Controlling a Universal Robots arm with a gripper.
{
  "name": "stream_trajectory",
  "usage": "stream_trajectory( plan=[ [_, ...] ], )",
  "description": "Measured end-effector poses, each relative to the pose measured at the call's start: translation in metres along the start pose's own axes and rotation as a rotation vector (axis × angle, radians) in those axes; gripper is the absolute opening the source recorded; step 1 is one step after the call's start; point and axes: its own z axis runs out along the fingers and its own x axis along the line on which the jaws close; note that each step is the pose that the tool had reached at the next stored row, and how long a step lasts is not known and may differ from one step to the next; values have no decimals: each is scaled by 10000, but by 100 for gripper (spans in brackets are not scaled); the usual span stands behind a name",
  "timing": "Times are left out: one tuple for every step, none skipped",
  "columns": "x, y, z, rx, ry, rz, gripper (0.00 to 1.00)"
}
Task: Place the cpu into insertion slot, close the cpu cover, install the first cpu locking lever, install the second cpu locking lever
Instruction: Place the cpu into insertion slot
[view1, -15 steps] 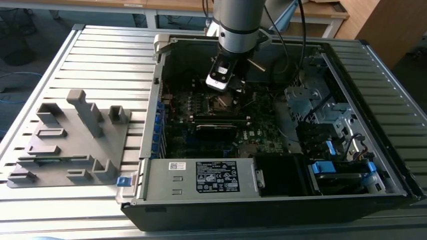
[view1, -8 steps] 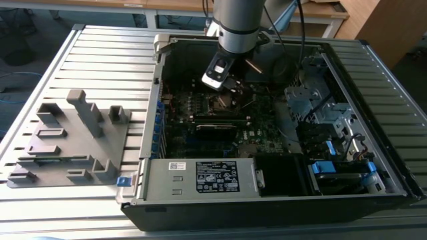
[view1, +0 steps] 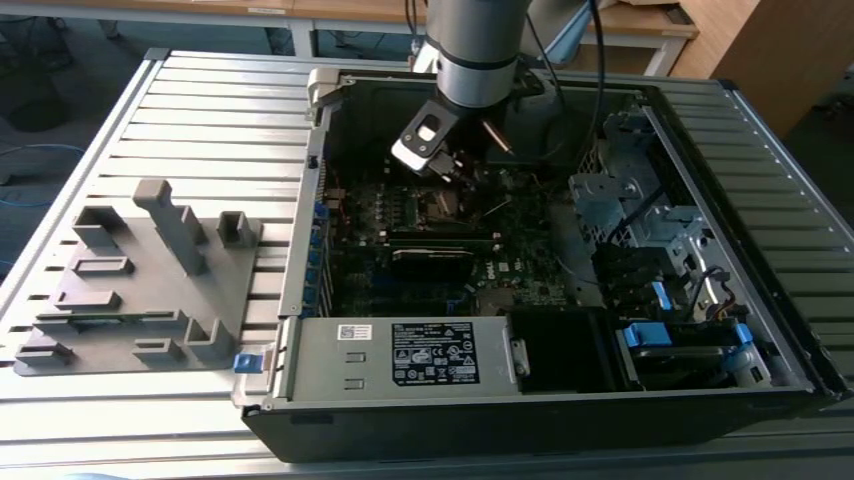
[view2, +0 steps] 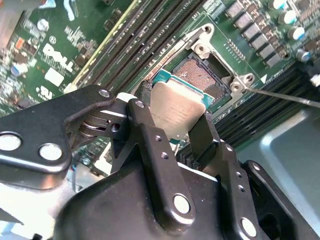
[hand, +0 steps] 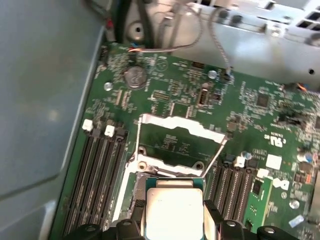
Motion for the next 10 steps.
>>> stream_trajectory(
  plan=[
    [0, 0, 2, -1, -9, 179, 54],
    [0, 0, 4, -2, -18, 359, 54],
    [0, 0, 5, -2, -28, 538, 54],
    [0, 0, 7, -3, -37, 718, 54],
    [0, 0, 9, -4, -47, 898, 54],
    [0, -1, 11, -4, -57, 1094, 54],
    [0, -1, 13, -5, -66, 1273, 54],
    [0, -1, 14, -5, -77, 1452, 54],
    [0, -1, 15, -5, -84, 1595, 54],
    [0, -1, 15, -5, -84, 1617, 54]
  ],
)
